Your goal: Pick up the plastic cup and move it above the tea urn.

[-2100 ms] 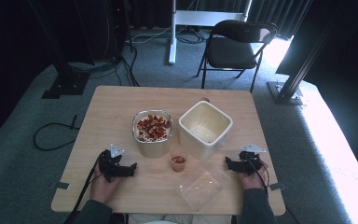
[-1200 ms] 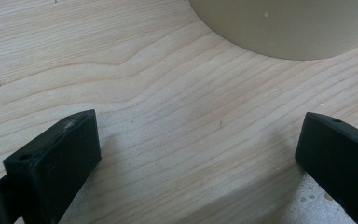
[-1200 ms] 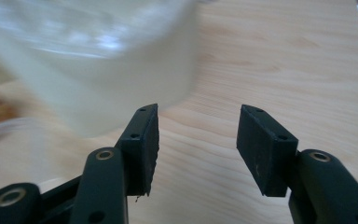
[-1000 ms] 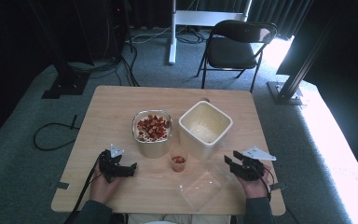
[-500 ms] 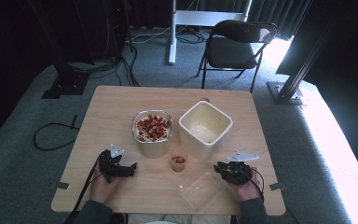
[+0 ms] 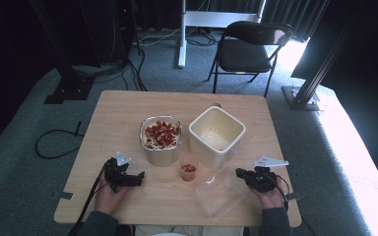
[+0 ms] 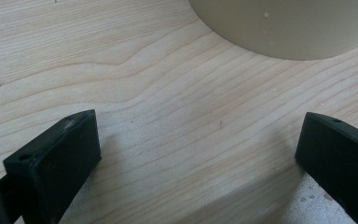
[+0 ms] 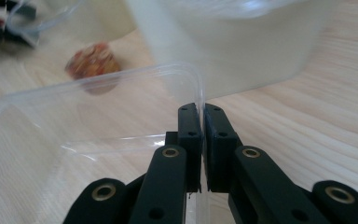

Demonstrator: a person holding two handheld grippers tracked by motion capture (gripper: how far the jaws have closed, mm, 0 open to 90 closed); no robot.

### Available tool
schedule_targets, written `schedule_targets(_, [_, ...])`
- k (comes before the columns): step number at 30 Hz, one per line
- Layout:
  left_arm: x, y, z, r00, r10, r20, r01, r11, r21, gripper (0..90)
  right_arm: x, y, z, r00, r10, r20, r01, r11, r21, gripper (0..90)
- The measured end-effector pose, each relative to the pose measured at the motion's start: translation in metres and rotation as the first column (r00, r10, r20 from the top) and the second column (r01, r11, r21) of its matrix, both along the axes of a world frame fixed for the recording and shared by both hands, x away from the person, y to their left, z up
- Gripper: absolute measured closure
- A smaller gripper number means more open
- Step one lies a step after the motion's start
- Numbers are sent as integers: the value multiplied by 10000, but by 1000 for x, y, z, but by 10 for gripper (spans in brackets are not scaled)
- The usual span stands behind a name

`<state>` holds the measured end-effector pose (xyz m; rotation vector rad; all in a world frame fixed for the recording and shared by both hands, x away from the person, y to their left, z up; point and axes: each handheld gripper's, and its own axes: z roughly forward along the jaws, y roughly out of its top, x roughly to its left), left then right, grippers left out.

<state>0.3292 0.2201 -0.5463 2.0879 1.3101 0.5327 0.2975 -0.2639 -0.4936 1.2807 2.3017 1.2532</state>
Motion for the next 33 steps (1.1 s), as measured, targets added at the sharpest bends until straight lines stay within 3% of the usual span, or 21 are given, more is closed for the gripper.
schedule_targets(1, [0, 0, 0, 10000, 0, 0, 0, 10000, 0, 4, 0, 0, 0, 10000, 0, 0, 0, 10000, 0, 869])
schedule_targets(2, [0, 0, 0, 10000, 8, -4, -8, 10000, 1, 4, -1, -15, 5, 9988, -485, 41, 483, 9984, 295, 872])
schedule_targets(4, [0, 0, 0, 10000, 5, -1, -5, 10000, 7, 4, -1, -25, 9, 9968, -793, 41, 791, 9960, 406, 873])
schedule_targets(9, [0, 0, 0, 10000, 3, -2, -3, 10000, -4, 4, -3, -39, 19, 9927, -1183, 244, 1172, 9922, 423, 875])
schedule_targets(15, [0, 0, 0, 10000, 5, -7, -5, 10000, -1, 4, -2, -49, 39, 9892, -1334, 603, 1284, 9885, 800, 876])
schedule_targets(22, [0, 0, 0, 10000, 0, -3, 0, 10000, -6, 4, 2, -61, 64, 9843, -1493, 937, 1410, 9860, 892, 877])
schedule_targets(29, [0, 0, 0, 10000, 7, 2, -7, 10000, -9, 4, 7, -77, 84, 9817, -1620, 996, 1501, 9816, 1177, 876])
schedule_targets(33, [0, 0, 0, 10000, 11, 3, -11, 10000, 4, 4, 11, -82, 100, 9785, -1680, 1199, 1556, 9821, 1063, 876])
